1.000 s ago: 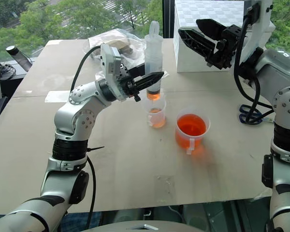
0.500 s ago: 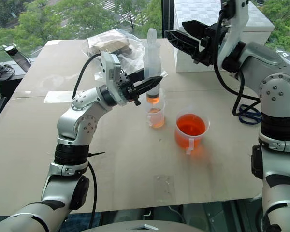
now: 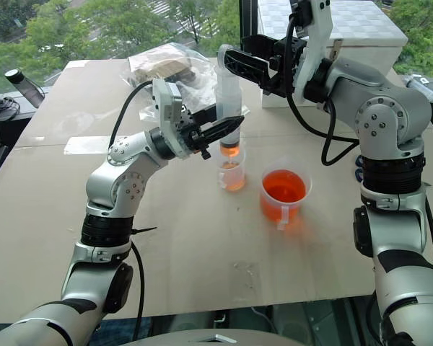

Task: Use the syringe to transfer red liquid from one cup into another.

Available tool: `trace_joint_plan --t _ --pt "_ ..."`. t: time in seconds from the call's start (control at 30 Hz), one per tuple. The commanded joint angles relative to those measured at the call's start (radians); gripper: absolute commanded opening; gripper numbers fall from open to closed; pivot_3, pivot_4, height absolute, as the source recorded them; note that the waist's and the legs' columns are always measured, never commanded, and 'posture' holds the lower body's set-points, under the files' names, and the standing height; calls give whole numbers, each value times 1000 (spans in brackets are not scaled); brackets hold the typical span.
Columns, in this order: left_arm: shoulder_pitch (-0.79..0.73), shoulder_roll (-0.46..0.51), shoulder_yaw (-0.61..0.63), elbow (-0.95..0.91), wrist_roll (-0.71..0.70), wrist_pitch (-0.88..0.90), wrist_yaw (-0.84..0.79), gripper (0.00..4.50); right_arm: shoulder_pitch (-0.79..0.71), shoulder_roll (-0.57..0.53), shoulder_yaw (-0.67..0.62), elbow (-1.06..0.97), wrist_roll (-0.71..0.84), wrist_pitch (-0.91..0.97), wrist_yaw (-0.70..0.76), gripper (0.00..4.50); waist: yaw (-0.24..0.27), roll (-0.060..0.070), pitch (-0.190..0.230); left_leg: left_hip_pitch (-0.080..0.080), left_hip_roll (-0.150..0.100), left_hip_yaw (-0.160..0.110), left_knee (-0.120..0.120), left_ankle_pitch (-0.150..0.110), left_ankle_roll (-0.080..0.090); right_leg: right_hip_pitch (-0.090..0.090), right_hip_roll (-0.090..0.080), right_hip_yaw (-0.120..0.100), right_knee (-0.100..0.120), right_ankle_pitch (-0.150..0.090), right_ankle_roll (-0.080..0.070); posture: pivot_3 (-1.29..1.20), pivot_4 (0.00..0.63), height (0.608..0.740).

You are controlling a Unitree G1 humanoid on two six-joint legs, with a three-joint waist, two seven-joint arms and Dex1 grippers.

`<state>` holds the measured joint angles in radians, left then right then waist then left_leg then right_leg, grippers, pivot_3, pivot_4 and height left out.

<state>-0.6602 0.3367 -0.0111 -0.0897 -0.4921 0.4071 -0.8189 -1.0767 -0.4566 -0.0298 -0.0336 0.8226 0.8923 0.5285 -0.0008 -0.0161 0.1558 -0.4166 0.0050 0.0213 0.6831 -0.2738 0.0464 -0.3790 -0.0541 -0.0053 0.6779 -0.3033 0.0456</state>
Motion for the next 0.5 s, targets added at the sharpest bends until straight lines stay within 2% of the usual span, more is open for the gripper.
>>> trace_joint_plan --t 0.03,0.13,0.17,0.5 --pt "-7 -7 -17 -47 -3 -4 1 1351 -32 4 -16 -40 2 12 18 1716 -2 0 0 0 0 0 0 0 0 0 0 0 0 0 0 0 150 740" --pt "-11 -15 -19 -45 -2 -5 11 1351 -16 4 -23 -60 9 32 19 235 -5 0 0 0 0 0 0 0 0 0 0 0 0 0 0 0 150 740" --pt "-10 -16 -19 -47 -3 -5 13 1351 -12 5 -25 -67 11 38 19 44 -6 0 0 0 0 0 0 0 0 0 0 0 0 0 0 0 150 740" --pt "-27 -25 -6 -22 7 -28 23 1351 53 -47 62 -131 -61 64 94 44 -11 0 0 0 0 0 -1 0 0 0 0 0 0 0 0 0 150 740"
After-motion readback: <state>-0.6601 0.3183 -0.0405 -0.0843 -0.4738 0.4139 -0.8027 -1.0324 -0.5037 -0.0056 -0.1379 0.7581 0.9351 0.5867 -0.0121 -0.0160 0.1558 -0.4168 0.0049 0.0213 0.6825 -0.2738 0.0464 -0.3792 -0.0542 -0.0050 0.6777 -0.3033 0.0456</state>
